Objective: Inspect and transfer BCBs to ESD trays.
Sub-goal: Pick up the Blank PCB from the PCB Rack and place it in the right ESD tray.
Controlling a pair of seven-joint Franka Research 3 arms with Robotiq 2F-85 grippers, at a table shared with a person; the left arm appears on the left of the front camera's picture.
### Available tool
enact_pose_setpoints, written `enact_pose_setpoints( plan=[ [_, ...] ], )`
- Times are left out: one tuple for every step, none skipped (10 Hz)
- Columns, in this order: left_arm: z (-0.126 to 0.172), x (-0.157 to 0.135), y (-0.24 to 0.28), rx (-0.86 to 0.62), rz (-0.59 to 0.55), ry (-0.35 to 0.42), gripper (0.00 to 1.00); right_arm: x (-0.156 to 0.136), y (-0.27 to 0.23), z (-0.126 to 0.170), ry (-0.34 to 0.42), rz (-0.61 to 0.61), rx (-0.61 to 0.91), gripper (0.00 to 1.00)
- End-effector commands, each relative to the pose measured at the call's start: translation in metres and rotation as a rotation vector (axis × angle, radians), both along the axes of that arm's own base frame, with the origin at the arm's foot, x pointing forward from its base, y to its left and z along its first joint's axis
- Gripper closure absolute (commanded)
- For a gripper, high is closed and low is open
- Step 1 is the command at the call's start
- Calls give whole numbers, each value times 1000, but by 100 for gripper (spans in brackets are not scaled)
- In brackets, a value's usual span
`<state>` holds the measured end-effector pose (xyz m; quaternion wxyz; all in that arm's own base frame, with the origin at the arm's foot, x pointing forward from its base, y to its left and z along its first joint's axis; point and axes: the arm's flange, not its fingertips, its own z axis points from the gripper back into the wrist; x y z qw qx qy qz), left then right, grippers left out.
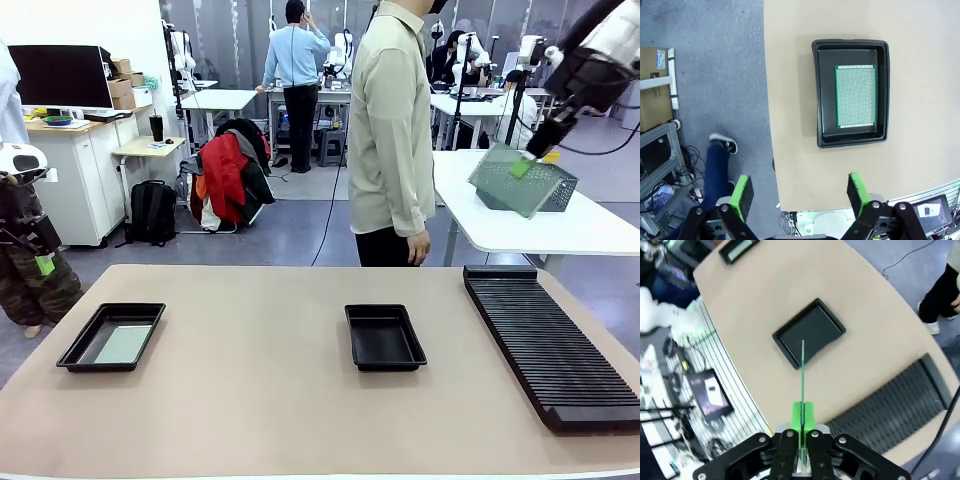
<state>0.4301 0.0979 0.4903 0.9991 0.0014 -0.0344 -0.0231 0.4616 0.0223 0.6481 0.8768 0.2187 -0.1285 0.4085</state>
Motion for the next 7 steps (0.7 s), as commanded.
enact_pose_setpoints(
  plan=[
    [-1, 0, 0, -2, 4, -9, 0, -2, 23, -27, 47, -143, 88, 97],
    [-1, 0, 0, -2, 4, -9, 0, 1, 37, -41, 83, -197, 116, 97],
    [-1, 0, 0, -2, 4, -9, 0, 2, 50, -57, 114, -231, 140, 97],
    [-1, 0, 0, -2, 4, -9, 0, 5, 62, -75, 142, -273, 168, 97],
    [-1, 0, 0, -2, 4, -9, 0, 9, 70, -97, 174, -328, 196, 97],
    [-1, 0, 0, -2, 4, -9, 0, 11, 80, -114, 209, -369, 208, 97],
    [-1, 0, 0, -2, 4, -9, 0, 14, 87, -130, 240, -388, 224, 97]
  ],
)
